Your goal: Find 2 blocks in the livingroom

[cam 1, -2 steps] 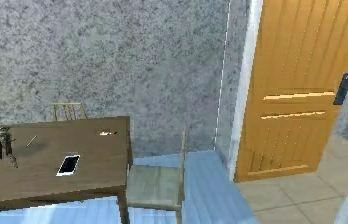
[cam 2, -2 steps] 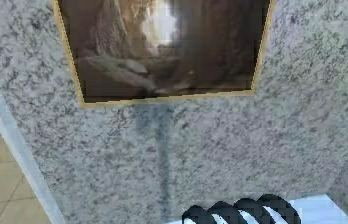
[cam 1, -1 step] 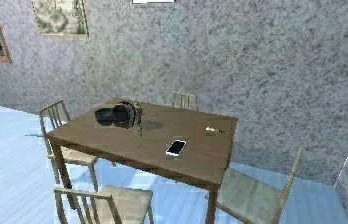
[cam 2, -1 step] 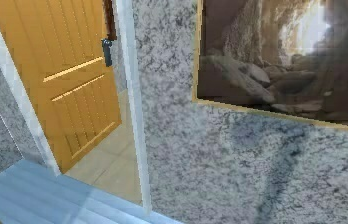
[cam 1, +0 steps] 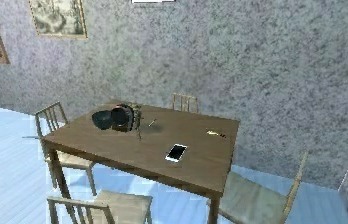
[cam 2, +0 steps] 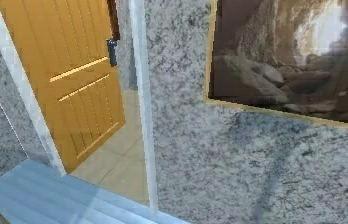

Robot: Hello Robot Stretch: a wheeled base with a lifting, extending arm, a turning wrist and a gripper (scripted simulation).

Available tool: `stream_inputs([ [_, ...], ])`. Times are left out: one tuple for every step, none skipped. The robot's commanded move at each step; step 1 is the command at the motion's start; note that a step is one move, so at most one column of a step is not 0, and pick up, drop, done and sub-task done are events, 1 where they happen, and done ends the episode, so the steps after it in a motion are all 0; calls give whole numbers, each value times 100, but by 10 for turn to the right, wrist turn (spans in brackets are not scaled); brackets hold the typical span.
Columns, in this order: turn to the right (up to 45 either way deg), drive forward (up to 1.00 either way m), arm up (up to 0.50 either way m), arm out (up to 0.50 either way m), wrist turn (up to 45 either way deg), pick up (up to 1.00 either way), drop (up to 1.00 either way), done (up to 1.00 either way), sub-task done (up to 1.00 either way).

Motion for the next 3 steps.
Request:
stream_inputs([
  [450,0,0,0,0,0,0,0,0],
  [330,0,0,0,0,0,0,0,0],
  [0,40,0,0,0,0,0,0,0],
])
